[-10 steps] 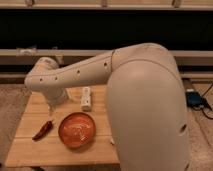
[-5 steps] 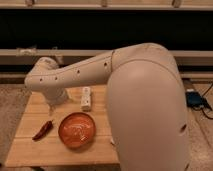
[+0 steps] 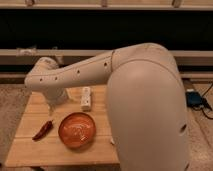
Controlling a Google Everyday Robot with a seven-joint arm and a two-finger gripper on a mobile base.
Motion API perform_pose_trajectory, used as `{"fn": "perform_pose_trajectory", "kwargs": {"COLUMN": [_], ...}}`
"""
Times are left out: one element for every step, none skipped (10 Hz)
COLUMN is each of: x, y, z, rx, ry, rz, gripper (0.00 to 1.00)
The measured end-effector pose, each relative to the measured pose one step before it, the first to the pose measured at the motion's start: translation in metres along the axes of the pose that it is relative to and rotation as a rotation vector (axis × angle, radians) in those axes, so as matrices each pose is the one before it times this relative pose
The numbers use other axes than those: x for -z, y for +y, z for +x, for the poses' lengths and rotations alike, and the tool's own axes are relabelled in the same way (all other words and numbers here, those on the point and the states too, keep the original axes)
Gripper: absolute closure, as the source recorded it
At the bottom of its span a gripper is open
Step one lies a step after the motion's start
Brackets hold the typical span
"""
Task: Pick up the ceramic bowl
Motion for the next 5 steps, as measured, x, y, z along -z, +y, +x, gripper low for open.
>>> {"fn": "perform_pose_trajectory", "kwargs": {"x": [-0.00002,0.00002,-0.00003,0.00026,0.00050], "y": [-0.00001,0.00003,0.00000,-0.00014,-0.00058], "z": [-0.00001,0.00000,0.00002,0.00023,-0.00008], "rx": [-0.00003,0.00001,0.00003,0.00000,-0.00357], "ry": [0.00003,-0.00003,0.00006,-0.00009,0.00098], "rz": [-0.00003,-0.00005,0.00004,0.00064,0.00206], "gripper": [0.20,0.20,0.20,0.20,0.20]}}
